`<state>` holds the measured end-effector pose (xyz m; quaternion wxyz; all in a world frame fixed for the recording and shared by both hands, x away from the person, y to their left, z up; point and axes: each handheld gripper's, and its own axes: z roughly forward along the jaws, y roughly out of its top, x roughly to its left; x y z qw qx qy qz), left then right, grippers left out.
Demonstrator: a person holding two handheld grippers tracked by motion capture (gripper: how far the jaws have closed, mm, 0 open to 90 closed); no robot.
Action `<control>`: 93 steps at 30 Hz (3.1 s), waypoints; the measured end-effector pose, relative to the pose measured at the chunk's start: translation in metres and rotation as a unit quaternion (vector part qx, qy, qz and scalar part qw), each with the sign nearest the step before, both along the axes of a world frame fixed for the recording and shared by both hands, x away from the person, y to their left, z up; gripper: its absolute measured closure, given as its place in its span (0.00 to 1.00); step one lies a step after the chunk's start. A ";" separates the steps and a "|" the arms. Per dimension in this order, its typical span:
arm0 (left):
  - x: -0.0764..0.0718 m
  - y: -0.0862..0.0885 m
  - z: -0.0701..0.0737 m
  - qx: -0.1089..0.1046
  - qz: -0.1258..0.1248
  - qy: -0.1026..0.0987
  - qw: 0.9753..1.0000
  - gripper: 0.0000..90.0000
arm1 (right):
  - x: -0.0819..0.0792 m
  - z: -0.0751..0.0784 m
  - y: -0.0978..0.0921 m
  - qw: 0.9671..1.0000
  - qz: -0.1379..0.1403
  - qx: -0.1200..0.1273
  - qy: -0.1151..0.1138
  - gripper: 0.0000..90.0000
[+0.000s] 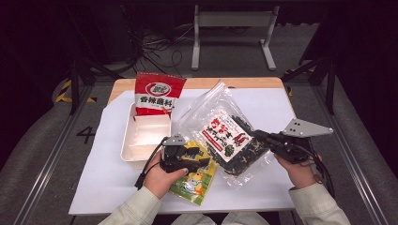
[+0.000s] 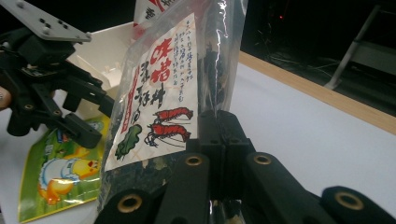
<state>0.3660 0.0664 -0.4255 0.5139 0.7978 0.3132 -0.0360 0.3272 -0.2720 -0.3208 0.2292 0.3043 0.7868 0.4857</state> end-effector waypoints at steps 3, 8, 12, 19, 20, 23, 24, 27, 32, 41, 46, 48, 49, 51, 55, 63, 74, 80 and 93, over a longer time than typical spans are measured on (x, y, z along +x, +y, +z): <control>0.001 -0.001 0.000 -0.014 -0.006 0.002 1.000 0.36 | -0.004 0.001 0.004 1.000 0.005 0.001 -0.004 1.00; -0.001 -0.006 0.004 -0.037 -0.020 -0.006 0.999 0.38 | -0.005 -0.002 0.008 1.000 0.008 0.001 -0.005 0.99; 0.002 -0.004 0.005 -0.052 -0.015 0.004 0.999 0.42 | -0.005 -0.004 0.008 1.000 0.009 0.009 -0.004 0.99; 0.001 0.002 0.014 -0.063 0.007 -0.003 0.998 0.56 | -0.004 -0.009 0.010 1.000 0.015 0.007 0.003 0.99; 0.001 0.003 0.015 -0.063 0.006 -0.005 0.998 0.59 | -0.004 -0.009 0.010 1.000 0.016 0.007 0.004 0.99; 0.001 0.006 0.016 -0.063 0.008 -0.006 0.998 0.64 | -0.004 -0.010 0.010 1.000 0.018 0.005 0.003 0.99; 0.002 0.009 0.017 -0.062 0.007 -0.006 0.998 0.70 | -0.005 -0.011 0.011 1.000 0.017 0.003 0.003 0.99; 0.001 0.014 0.019 -0.080 0.004 -0.006 0.997 0.80 | -0.005 -0.012 0.010 1.000 0.015 -0.001 0.002 0.99; -0.004 0.019 0.030 -0.095 0.002 -0.026 0.995 0.86 | -0.006 -0.012 0.007 1.000 0.015 -0.001 -0.001 0.99; -0.013 0.026 0.057 -0.054 -0.011 -0.095 0.994 0.91 | -0.004 -0.015 0.006 1.000 0.018 -0.010 0.003 0.96; -0.015 0.033 0.075 -0.014 -0.010 -0.123 0.992 0.92 | -0.003 -0.014 0.002 1.000 0.018 -0.004 0.005 0.95; -0.015 0.037 0.082 -0.001 -0.013 -0.133 0.991 0.92 | -0.003 -0.014 -0.002 1.000 0.017 -0.001 0.004 0.93; -0.014 0.040 0.087 0.013 -0.013 -0.144 0.989 0.92 | -0.003 -0.014 -0.003 1.000 0.015 -0.001 0.004 0.92; -0.014 0.044 0.094 0.029 -0.012 -0.148 0.988 0.92 | -0.003 -0.013 -0.007 1.000 0.011 0.003 0.003 0.88; -0.013 0.055 0.105 0.043 -0.008 -0.150 0.988 0.92 | -0.003 -0.011 -0.014 1.000 0.009 0.011 0.001 0.87; -0.009 0.074 0.118 0.053 0.009 -0.146 0.988 0.92 | -0.001 -0.013 -0.023 1.000 0.000 0.020 0.007 0.85; -0.008 0.095 0.138 0.071 0.041 -0.169 0.982 0.92 | 0.004 -0.018 -0.029 1.000 -0.008 0.018 0.022 0.84; -0.006 0.107 0.147 0.066 0.062 -0.179 0.980 0.92 | 0.004 -0.019 -0.029 0.999 -0.008 0.022 0.025 0.83; 0.006 0.138 0.151 0.100 0.126 -0.187 0.969 0.92 | 0.005 -0.020 -0.026 0.999 -0.003 0.022 0.027 0.81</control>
